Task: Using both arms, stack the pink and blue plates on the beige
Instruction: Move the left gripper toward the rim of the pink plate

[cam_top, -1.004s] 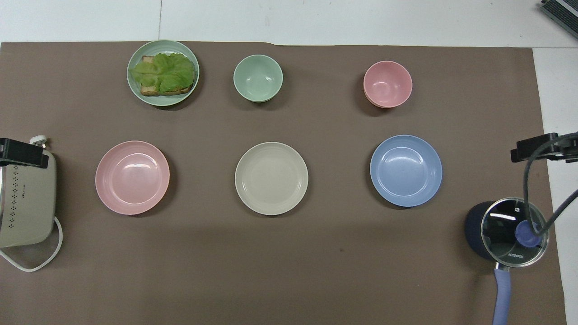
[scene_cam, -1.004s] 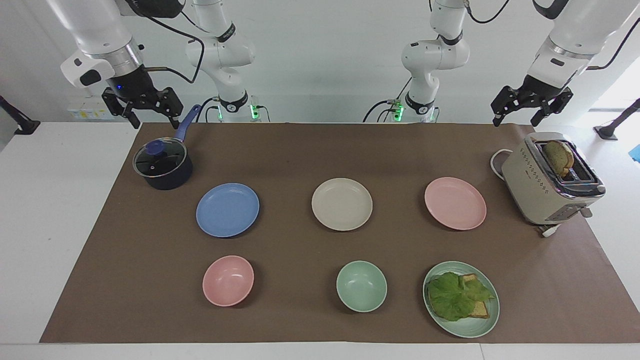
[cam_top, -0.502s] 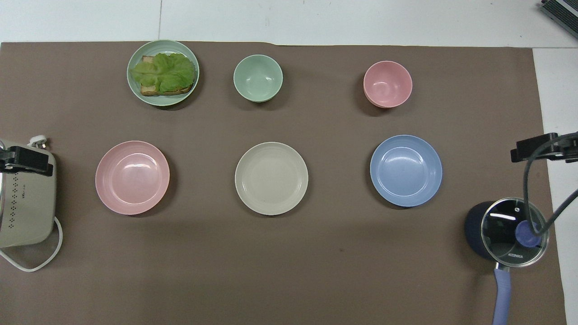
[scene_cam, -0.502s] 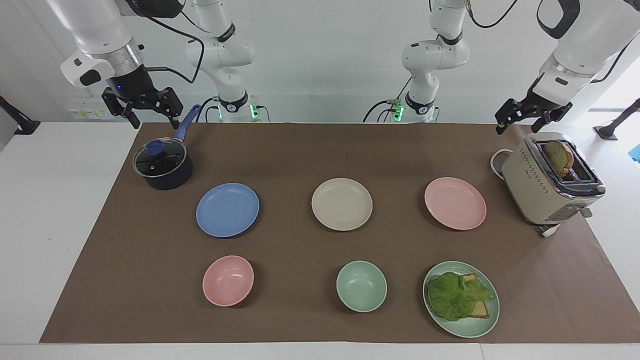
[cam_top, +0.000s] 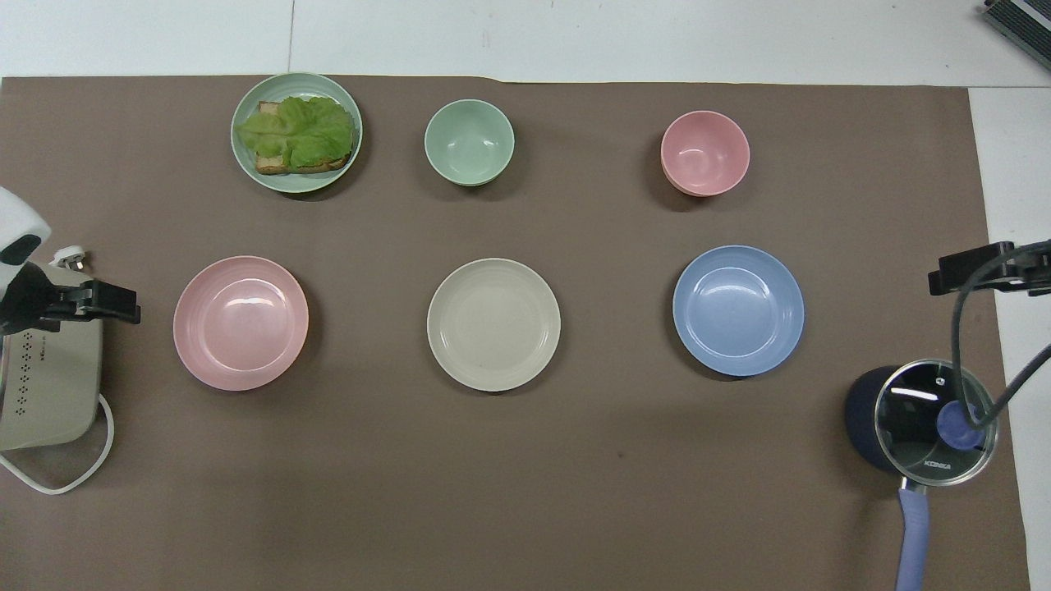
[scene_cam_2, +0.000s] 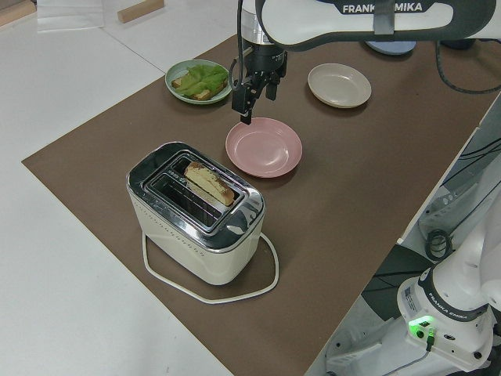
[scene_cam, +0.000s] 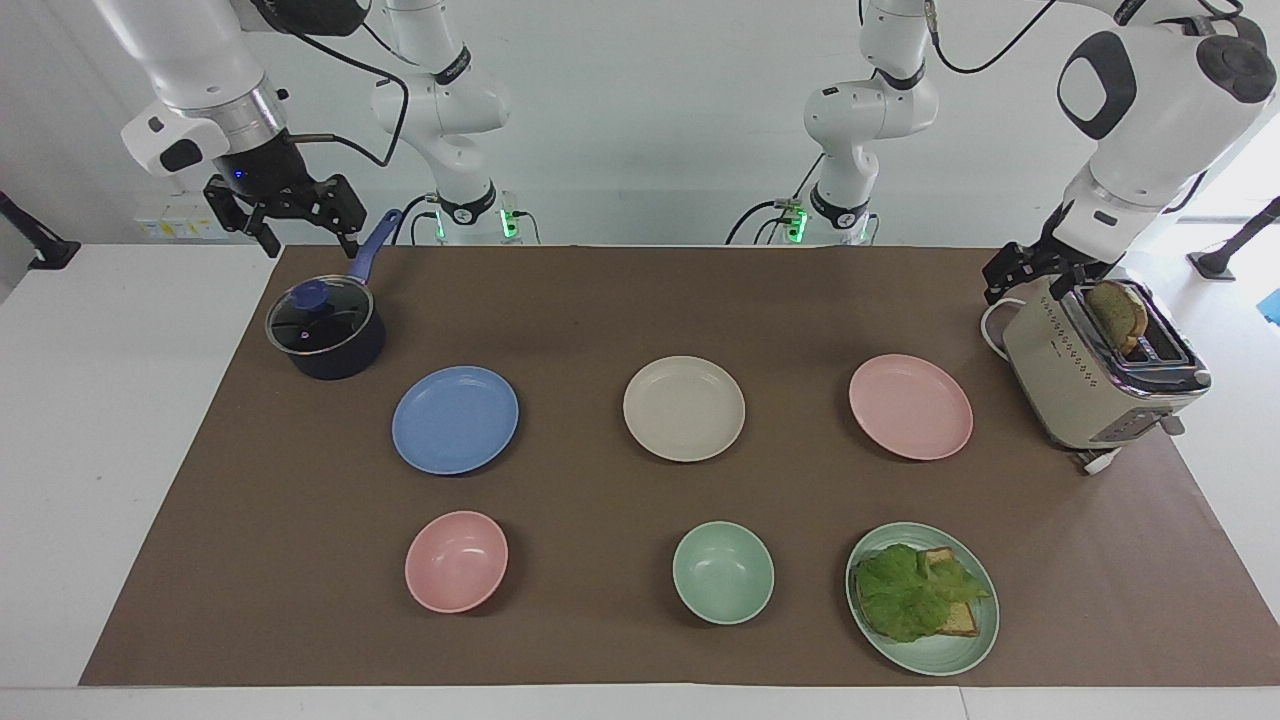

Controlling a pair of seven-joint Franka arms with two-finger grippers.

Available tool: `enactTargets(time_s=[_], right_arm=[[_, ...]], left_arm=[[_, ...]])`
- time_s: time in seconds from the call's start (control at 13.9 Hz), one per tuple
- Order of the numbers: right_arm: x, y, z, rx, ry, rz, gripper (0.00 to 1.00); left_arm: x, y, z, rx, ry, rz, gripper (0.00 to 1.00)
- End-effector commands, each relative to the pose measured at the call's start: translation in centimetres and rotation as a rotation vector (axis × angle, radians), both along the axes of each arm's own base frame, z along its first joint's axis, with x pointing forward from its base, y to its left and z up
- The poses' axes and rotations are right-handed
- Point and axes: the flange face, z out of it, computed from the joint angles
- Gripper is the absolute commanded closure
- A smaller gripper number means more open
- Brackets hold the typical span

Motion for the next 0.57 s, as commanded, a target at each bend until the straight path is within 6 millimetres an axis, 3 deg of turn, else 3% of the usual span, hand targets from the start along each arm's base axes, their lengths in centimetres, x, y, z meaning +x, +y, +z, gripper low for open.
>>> enactTargets(time_s=[0.0, 0.14, 0.5], right_arm=[[-0.5, -0.2, 0.1, 0.017, -0.013, 0.018, 0.00], [-0.5, -0.2, 0.1, 0.017, -0.015, 0.017, 0.00], [-0.5, -0.2, 0.1, 0.017, -0.013, 0.018, 0.00]], left_arm=[[0.3, 0.3, -5.9, -0.014, -0.011, 0.003, 0.00], [1.2, 0.2, -9.2, -0.018, 0.004, 0.007, 0.00], [2.0, 0.6, -14.1, -0.021, -0.006, 0.014, 0.00]])
